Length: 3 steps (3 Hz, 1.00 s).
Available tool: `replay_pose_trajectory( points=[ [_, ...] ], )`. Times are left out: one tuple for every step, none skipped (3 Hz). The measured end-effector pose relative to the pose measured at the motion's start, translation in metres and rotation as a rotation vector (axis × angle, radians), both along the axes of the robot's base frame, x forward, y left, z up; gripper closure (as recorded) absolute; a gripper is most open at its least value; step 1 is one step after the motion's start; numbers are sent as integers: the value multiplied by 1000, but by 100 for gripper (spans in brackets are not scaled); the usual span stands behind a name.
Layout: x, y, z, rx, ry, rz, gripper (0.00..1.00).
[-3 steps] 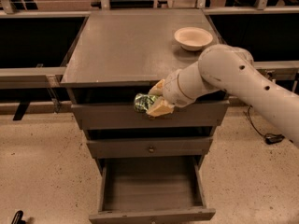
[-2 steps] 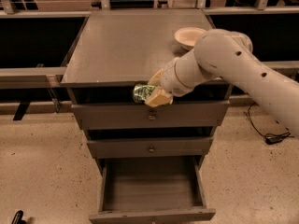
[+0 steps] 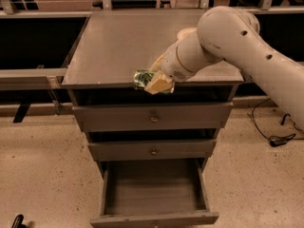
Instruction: Pick green can from bottom drawer and place on counter
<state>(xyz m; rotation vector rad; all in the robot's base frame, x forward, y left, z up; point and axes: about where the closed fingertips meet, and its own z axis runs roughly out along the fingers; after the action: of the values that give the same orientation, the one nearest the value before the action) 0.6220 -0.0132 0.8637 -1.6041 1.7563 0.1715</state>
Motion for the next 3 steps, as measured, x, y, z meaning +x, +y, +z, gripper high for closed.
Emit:
replay_pose_trajectory(
  points=[
    [3,3,14,22,-10,6,100],
    [9,-1,24,82,-20,2,100],
    [21,-6,30,178,-8,-53,100]
  ],
)
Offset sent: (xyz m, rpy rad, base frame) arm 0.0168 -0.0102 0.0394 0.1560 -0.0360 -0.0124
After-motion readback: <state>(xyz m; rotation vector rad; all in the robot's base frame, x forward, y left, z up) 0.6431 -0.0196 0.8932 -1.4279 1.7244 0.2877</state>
